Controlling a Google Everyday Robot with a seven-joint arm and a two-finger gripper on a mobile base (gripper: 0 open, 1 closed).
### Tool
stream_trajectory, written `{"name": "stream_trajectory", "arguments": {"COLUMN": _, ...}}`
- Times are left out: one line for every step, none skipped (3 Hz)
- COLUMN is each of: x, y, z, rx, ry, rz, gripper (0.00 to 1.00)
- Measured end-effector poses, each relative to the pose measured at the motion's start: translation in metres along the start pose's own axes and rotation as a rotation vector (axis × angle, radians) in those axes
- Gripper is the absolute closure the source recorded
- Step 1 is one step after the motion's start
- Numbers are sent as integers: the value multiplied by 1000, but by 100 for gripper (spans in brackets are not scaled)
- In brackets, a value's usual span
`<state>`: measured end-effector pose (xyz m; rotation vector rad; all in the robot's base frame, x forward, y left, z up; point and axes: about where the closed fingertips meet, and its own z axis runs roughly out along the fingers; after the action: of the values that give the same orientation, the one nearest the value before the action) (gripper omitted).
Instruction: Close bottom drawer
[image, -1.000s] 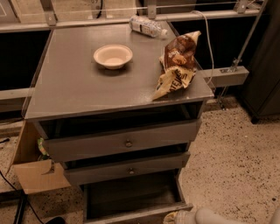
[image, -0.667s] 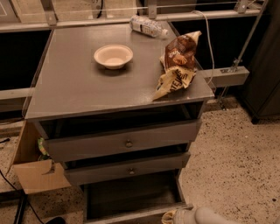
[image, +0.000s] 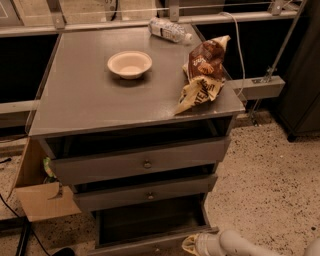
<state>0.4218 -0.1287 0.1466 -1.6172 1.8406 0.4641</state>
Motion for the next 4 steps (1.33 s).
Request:
{"name": "stream_trajectory", "arguments": {"x": 5, "y": -12, "z": 9, "rx": 7, "ry": 6, "rz": 7, "gripper": 100}}
{"name": "stream_trajectory", "arguments": {"x": 8, "y": -26, "z": 18, "rx": 21, "ry": 10, "rz": 20, "gripper": 100}}
{"name": "stream_trajectory", "arguments": {"x": 9, "y": -43, "z": 29, "rx": 39, "ry": 14, "rz": 32, "gripper": 100}}
{"name": "stream_trajectory", "arguments": {"x": -4, "y": -71, "z": 45, "rx": 56, "ry": 7, "rz": 24, "gripper": 100}}
